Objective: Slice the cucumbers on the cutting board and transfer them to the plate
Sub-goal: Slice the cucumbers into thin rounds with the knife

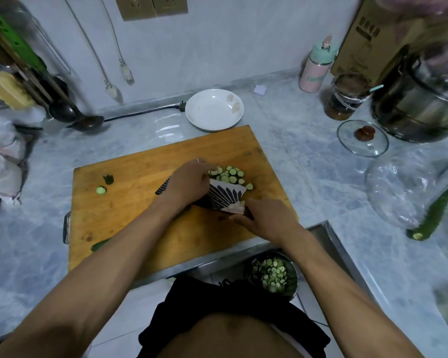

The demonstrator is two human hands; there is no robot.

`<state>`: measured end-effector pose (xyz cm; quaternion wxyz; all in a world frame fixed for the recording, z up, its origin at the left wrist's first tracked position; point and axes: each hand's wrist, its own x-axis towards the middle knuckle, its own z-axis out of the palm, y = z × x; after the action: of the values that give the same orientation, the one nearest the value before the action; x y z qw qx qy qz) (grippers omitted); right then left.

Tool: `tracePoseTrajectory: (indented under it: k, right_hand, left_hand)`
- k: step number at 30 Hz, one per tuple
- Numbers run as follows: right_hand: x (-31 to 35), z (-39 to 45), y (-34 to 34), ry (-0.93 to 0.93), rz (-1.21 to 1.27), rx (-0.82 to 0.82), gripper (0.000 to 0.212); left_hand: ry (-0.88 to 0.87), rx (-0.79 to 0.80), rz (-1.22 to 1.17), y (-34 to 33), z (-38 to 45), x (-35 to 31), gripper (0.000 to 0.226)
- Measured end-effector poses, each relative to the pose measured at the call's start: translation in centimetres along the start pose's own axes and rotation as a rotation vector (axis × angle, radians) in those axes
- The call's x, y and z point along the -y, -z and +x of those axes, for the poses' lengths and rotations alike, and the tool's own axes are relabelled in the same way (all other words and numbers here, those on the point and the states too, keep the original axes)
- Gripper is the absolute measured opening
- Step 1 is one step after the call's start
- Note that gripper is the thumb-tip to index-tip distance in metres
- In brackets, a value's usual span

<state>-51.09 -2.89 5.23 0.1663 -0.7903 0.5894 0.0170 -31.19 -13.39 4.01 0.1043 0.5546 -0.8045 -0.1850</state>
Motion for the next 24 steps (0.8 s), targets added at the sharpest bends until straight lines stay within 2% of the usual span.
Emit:
tracePoseTrajectory:
  k: [2,3,7,11,13,17,19,21,24]
  right_hand:
    - [-0.2,-0.1,-0.7,-0.027,0.023,-0.027,0.049]
    - [-0.3,-0.2,-1.0,-0.034,0.034,-0.050,0.049]
    - [-0.5,-0.2,-1.7,-0.044,0.018,-0.111,0.053]
    - [-0.5,-0.2,-1.8,-0.040,0.009,-0.114,0.055]
    - [-0.5,-0.3,-2.0,-0.067,0.060,-0.112,0.056]
    - [-0.2,-0.2,-2.3,-0.182,0.281,-0.150,0.060]
    - [0.2,0.0,-2.3,-0.221,0.418,-0.179,0.066]
    - [0.7,0.2,-2.1,-0.251,0.535,-0.193,0.071]
    - [2.0,0.3,-1.5,-0.263,0.674,-0.179,0.072]
  left_hand:
    - [0.023,-0.112,-0.051,0.4,-0.6,1.0,0.037]
    - [0.004,-0.108,-0.084,0.6,-0.8,1.4,0.035]
    - [-0.185,0.106,-0.102,0.4,-0.5,2.5,0.036]
    - [-0.164,0.190,-0.078,-0.7,1.2,2.7,0.045]
    - [-0.145,0.108,-0.143,-0.8,1.2,2.5,0.046]
    - [-0.171,-0.298,-0.308,0.5,-1.2,1.8,0.037]
    - [-0.161,-0.433,-0.316,0.6,-3.0,2.2,0.034]
    - [-0.082,-0.454,-0.313,0.0,-5.0,3.2,0.034]
    - [0.053,-0.380,-0.253,-1.8,-7.5,5.4,0.029]
